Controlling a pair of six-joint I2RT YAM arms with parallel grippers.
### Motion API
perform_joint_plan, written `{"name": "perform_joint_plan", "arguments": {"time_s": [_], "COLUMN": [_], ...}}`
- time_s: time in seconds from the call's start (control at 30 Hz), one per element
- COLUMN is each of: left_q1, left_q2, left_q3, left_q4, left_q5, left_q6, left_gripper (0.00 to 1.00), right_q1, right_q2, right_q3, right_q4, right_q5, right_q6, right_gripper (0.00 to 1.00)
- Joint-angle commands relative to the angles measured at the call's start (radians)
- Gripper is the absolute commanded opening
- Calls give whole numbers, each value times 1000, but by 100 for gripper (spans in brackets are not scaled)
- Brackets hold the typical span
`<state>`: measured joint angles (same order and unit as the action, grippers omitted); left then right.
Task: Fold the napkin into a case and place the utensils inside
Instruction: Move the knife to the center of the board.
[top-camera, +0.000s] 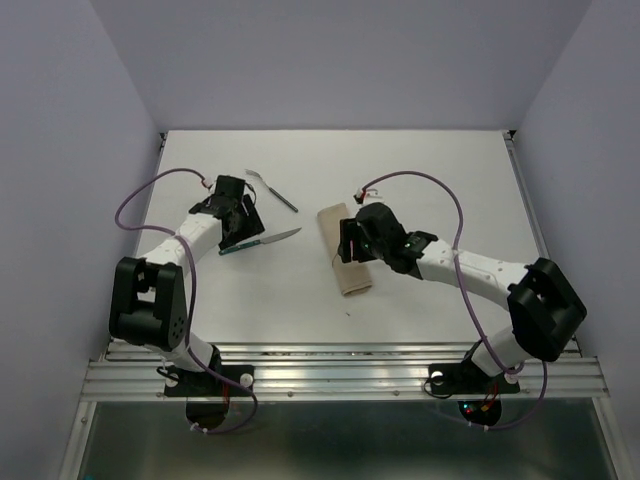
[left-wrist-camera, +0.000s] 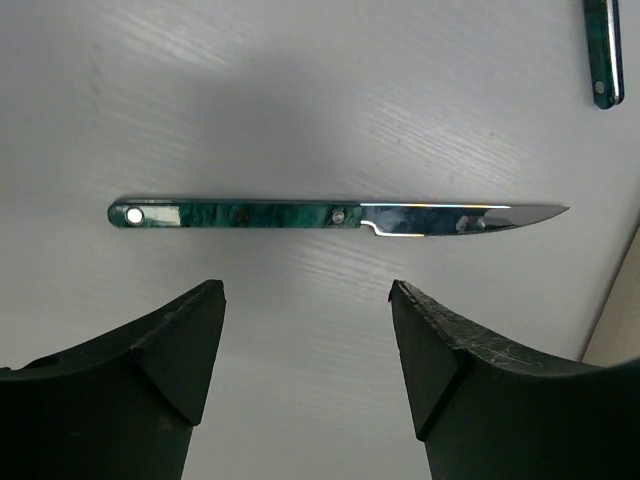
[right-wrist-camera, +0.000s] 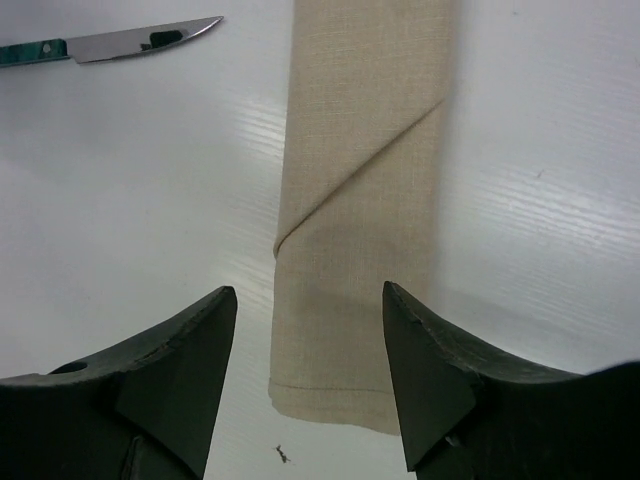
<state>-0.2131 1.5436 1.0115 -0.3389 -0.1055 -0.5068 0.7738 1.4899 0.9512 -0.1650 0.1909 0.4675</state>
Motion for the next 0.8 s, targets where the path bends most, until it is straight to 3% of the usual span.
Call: {"name": "perform_joint_plan", "arguments": {"time_s": [0.0,0.27,0.47,0.77], "left_q1": [-6,-8,-3,-2], "left_q2": [-102,1,125,249], "left_q3": [-83,-22,125,258], "left_q4": [-15,-118,-212,-42], "left_q5": [-45,-88,-209,-83], "left_q6": [-233,-498,-532,-336], "left_gripper": [77,79,79,77], "right_q1": [2,2,2,2], "right_q2": [47,72,44,43], "right_q3": [104,118,78,55], "right_q4": [-1,13,15,18], "right_q5": [-50,-93,-85,-99], "right_q6": [-93,-76,-75,-59], "right_gripper": [66,66,67,67]}}
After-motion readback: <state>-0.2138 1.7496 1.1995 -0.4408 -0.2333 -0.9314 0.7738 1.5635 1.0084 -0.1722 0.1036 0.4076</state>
